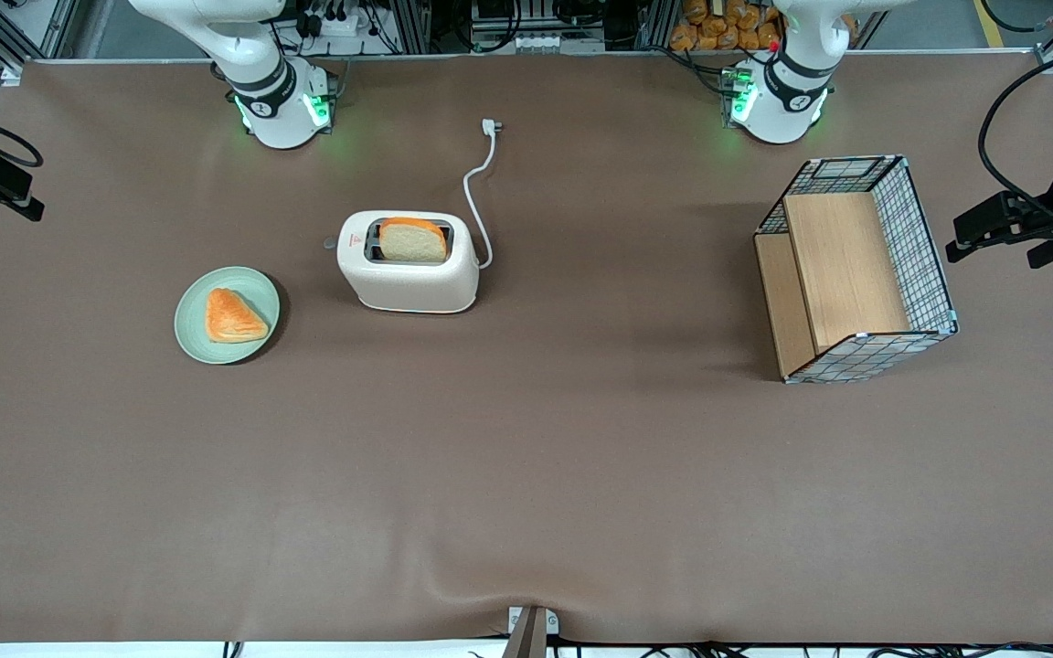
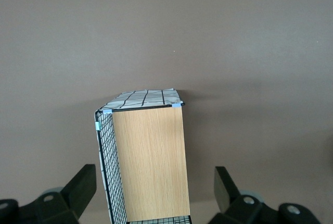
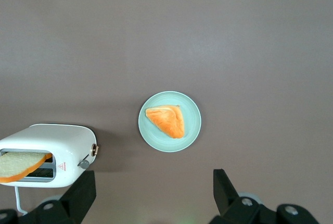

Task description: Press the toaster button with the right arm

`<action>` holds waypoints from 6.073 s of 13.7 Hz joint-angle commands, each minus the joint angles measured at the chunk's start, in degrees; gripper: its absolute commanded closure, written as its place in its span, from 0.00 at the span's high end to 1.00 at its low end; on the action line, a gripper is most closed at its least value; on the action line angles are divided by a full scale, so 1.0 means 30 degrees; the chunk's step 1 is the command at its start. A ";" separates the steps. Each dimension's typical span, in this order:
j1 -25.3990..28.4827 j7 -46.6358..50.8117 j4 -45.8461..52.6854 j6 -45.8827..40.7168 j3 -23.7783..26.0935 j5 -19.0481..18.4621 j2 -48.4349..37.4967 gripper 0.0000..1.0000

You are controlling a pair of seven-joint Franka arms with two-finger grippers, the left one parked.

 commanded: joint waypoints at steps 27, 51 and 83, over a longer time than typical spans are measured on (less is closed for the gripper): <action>0.0015 -0.0373 0.0115 -0.0666 0.0039 0.0698 0.1871 1.00; 0.3648 0.2618 -1.7136 0.9405 0.0185 0.6347 -0.4516 0.00; 0.4820 -0.3977 -2.0979 1.6262 0.0098 1.2270 -0.0884 0.00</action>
